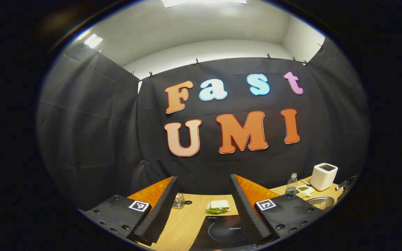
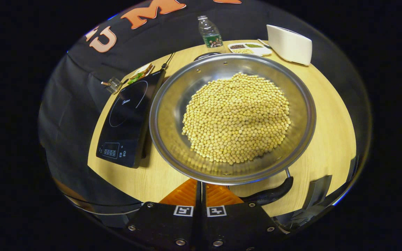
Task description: First push the handle of the pot to place it horizontally, then grasp the pot with both hands and set it on the induction cooktop.
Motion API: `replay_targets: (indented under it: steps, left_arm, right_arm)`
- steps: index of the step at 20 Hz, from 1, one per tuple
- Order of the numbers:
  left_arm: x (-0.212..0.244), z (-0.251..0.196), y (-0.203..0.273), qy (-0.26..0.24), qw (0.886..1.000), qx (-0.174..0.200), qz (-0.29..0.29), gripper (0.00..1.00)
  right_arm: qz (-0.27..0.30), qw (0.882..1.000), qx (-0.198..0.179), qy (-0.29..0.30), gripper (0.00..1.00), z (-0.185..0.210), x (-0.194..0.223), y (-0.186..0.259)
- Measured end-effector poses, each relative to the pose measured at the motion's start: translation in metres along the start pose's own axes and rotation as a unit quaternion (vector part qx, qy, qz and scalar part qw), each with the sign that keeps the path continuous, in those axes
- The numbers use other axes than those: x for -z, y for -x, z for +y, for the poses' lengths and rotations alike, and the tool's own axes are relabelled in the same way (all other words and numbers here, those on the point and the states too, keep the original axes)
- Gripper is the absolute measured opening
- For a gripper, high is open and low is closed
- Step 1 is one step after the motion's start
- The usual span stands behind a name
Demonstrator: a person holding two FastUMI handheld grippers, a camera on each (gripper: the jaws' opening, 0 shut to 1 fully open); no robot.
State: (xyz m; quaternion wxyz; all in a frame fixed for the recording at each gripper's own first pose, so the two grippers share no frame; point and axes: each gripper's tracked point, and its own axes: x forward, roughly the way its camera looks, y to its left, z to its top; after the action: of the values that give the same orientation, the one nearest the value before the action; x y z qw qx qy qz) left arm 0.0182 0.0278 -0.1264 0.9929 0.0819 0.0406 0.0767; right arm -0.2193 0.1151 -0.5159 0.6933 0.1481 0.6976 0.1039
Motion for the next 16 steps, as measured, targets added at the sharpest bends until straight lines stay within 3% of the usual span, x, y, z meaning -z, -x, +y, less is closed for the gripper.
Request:
replay_targets:
  steps: [4, 5, 7, 9, 10, 11, 13, 14, 16]
  left_arm:
    - [0.001, -0.011, 0.003, 0.0, 1.0, 0.012, -0.001, 0.99]
    - [0.0, -0.014, 0.002, 0.0, 1.0, 0.016, -0.002, 0.92]
    - [-0.002, -0.016, 0.005, -0.003, 1.0, 0.018, -0.005, 0.99]
    - [-0.006, -0.017, 0.007, -0.007, 1.0, 0.019, -0.012, 0.92]
    - [-0.007, -0.018, 0.007, -0.007, 1.0, 0.02, -0.016, 0.99]
    - [-0.008, -0.021, 0.007, -0.007, 1.0, 0.022, -0.019, 0.95]
    - [-0.002, -0.023, 0.005, -0.005, 1.0, 0.026, -0.014, 0.99]
    - [0.001, -0.023, 0.003, -0.003, 1.0, 0.026, -0.009, 0.95]
    - [0.006, -0.022, 0.003, -0.003, 1.0, 0.024, -0.001, 0.99]
  right_arm:
    - [-0.002, 1.0, 0.01, -0.019, 0.0, -0.016, -0.006, -0.002]
    - [-0.004, 1.0, 0.01, -0.026, 0.0, -0.02, -0.009, -0.001]
    - [-0.009, 0.999, 0.022, -0.026, 0.0, -0.033, -0.013, -0.003]
    - [-0.015, 0.999, 0.037, -0.027, 0.0, -0.045, -0.015, -0.001]
    - [-0.016, 0.999, 0.04, -0.033, 0.0, -0.05, -0.016, -0.001]
    - [-0.014, 0.998, 0.036, -0.041, 0.0, -0.052, -0.015, 0.0]
    - [-0.014, 0.998, 0.031, -0.049, 0.0, -0.056, -0.017, 0.002]
    - [-0.017, 0.998, 0.038, -0.047, 0.0, -0.062, -0.019, 0.003]
    - [-0.025, 0.997, 0.056, -0.046, 0.0, -0.075, -0.024, 0.003]
